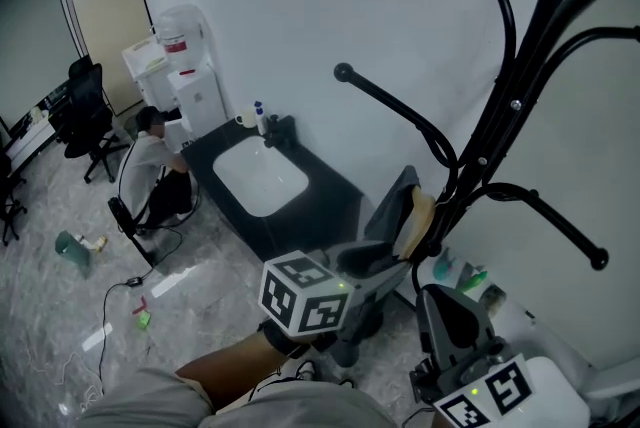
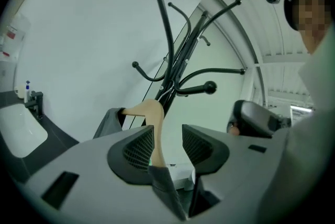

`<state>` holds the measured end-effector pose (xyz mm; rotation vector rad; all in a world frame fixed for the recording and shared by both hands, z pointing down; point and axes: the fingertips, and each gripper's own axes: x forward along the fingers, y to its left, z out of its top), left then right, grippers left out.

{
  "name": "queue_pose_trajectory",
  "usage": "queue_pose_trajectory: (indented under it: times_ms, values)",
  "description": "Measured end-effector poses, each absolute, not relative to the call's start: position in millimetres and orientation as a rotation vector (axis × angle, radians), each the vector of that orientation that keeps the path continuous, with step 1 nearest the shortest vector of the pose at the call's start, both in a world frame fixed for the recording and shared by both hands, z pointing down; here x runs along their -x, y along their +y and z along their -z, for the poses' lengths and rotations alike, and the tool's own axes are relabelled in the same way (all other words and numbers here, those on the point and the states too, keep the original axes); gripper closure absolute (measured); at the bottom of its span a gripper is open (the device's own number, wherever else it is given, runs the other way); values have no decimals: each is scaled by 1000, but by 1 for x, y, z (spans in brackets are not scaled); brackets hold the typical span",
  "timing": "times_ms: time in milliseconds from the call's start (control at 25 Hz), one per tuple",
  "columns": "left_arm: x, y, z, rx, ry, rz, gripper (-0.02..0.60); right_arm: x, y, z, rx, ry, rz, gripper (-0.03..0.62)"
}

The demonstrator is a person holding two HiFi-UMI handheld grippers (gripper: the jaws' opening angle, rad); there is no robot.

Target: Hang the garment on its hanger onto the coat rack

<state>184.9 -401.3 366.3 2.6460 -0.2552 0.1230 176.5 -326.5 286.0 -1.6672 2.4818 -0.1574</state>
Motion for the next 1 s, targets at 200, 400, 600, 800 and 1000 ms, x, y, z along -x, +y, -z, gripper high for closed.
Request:
queue_pose_trajectory:
  times_ms: [200,400,600,800,1000]
  values:
    - [-157,-370,-363,-2708,-303,-81,522,-185,-322,-327,1713,2474,262,579]
    - [-161,-334,-364,-2738,-273,-57,575,-173,-315,-335,1681,2501,271,579]
    - [-161,-315,-360,-2799,-269,-63,575,-173,-308,-344,1697,2502,283,580]
    - [-167,-309,-360,-2812,-270,-68,577,-178,-305,-356,1697,2499,315,580]
    - [-171,-312,-364,-2792,-281,-66,577,-184,-306,-357,1703,2490,308,580]
